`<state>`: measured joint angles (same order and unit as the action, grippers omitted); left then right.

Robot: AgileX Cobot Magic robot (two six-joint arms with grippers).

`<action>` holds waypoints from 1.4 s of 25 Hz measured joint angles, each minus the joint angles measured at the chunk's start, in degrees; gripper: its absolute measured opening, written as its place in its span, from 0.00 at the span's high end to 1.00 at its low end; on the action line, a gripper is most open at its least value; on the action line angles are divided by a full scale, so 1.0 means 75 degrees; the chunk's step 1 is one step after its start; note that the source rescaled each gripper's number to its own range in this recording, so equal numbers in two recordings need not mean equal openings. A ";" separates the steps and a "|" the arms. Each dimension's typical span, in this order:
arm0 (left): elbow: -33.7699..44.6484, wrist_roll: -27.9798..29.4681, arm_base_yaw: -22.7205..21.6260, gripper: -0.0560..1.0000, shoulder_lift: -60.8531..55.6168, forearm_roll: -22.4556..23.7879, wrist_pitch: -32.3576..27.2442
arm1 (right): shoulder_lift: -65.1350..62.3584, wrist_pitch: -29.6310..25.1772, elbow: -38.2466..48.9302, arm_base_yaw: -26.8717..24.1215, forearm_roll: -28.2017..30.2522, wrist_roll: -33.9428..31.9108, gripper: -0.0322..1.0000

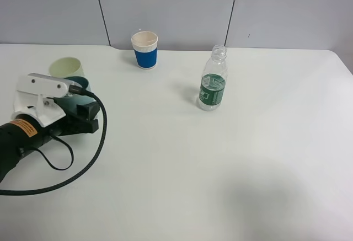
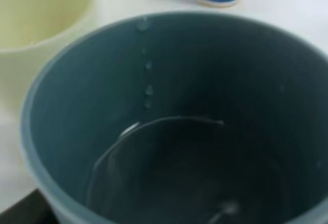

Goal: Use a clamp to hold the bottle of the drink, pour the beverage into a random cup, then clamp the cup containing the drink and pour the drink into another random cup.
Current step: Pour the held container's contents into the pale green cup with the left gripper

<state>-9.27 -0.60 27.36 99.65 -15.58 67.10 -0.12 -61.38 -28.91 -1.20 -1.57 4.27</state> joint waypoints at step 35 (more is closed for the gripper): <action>-0.1020 -0.1976 -0.2664 0.92 -0.1212 -0.0803 -0.0695 | 0.0000 0.0000 0.0000 0.0000 0.0000 0.0000 0.18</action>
<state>-16.91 -15.42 7.38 90.56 -21.61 61.89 -0.12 -61.38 -28.91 -1.20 -1.57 4.27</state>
